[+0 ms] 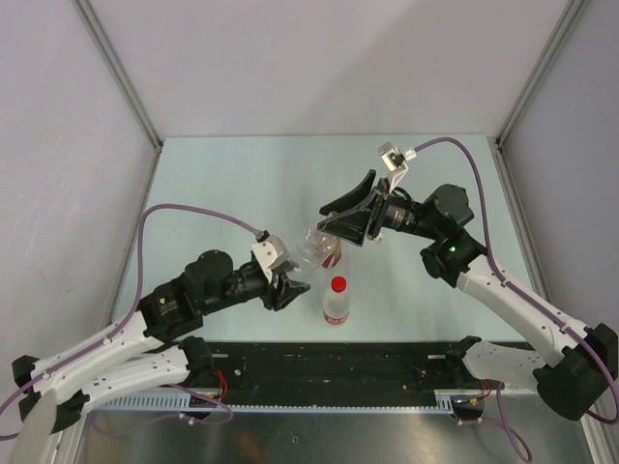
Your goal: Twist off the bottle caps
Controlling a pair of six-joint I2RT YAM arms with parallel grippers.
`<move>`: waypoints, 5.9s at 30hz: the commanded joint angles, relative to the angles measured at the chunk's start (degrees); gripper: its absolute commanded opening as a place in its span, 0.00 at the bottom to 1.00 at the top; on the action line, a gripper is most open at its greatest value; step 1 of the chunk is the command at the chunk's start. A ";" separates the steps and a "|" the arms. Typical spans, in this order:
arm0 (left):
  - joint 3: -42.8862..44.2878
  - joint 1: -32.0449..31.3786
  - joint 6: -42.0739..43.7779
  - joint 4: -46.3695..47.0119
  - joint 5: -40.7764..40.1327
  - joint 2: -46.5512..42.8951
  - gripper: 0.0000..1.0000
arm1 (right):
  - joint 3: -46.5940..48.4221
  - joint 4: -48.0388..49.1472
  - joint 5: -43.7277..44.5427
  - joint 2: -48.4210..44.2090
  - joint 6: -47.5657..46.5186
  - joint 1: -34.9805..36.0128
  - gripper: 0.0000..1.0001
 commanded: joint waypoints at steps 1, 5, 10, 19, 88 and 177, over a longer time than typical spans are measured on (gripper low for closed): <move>2.62 0.23 -0.80 1.91 1.02 -0.47 0.02 | 2.58 0.44 -0.15 0.07 -2.27 1.37 0.64; 2.56 0.27 -0.88 1.89 1.00 -0.44 0.03 | 2.56 0.13 -0.02 -0.03 -2.65 1.74 0.38; 2.58 0.27 -1.00 1.89 1.07 -0.28 0.05 | 2.54 0.40 0.01 -0.57 -2.66 1.81 0.02; 3.48 0.27 -0.29 1.84 0.43 0.37 0.91 | 2.51 -0.77 0.64 -1.56 -4.15 1.84 0.00; 3.09 0.27 0.34 1.16 -6.68 4.04 0.99 | -10.72 -33.85 62.57 -3.76 -21.02 -22.46 0.10; 1.21 0.45 -10.58 -0.94 -17.78 3.82 0.99 | -2.35 -46.24 53.10 -6.24 -31.82 28.72 0.04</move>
